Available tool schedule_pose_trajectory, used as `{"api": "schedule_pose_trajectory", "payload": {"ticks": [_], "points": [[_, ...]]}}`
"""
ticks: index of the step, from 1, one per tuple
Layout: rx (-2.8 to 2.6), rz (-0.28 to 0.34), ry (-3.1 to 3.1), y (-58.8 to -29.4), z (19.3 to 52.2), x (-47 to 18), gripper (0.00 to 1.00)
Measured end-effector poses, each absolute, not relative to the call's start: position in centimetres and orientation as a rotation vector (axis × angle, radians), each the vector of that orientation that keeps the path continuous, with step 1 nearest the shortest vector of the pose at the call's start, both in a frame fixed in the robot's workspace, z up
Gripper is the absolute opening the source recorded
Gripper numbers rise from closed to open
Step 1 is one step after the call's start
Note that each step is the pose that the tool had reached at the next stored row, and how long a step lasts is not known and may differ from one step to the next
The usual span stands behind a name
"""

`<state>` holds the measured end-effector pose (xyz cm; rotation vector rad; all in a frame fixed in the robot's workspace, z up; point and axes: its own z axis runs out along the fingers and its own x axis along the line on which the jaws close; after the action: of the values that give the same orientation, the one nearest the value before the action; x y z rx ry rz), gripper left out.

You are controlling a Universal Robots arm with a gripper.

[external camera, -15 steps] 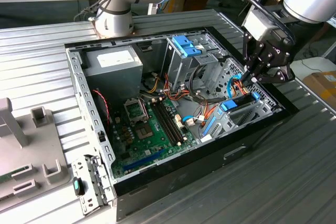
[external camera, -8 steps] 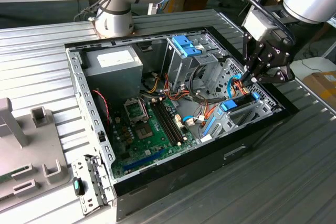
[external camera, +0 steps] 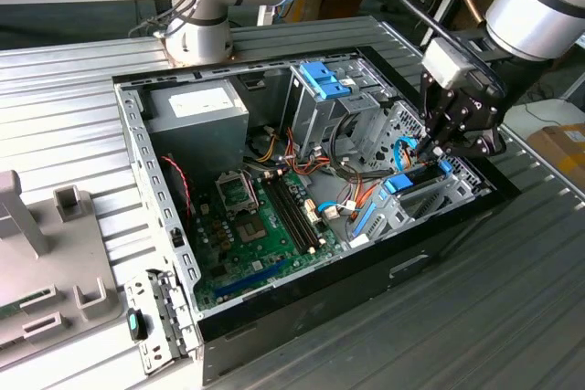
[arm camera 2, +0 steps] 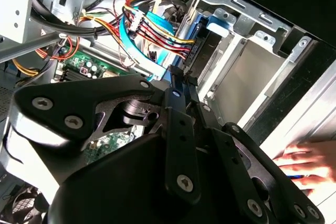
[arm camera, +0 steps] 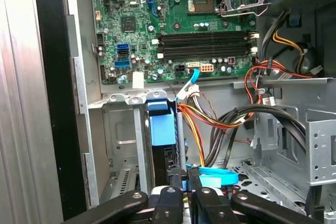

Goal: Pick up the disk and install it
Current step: 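Insert the second disk wire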

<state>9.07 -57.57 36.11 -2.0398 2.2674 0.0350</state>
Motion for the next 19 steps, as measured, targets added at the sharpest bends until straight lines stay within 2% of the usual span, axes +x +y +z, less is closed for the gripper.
{"api": "schedule_pose_trajectory", "payload": {"ticks": [19], "points": [[-2.089,0.038,2.223,-58.01,34.97,9.34,0.16]]}}
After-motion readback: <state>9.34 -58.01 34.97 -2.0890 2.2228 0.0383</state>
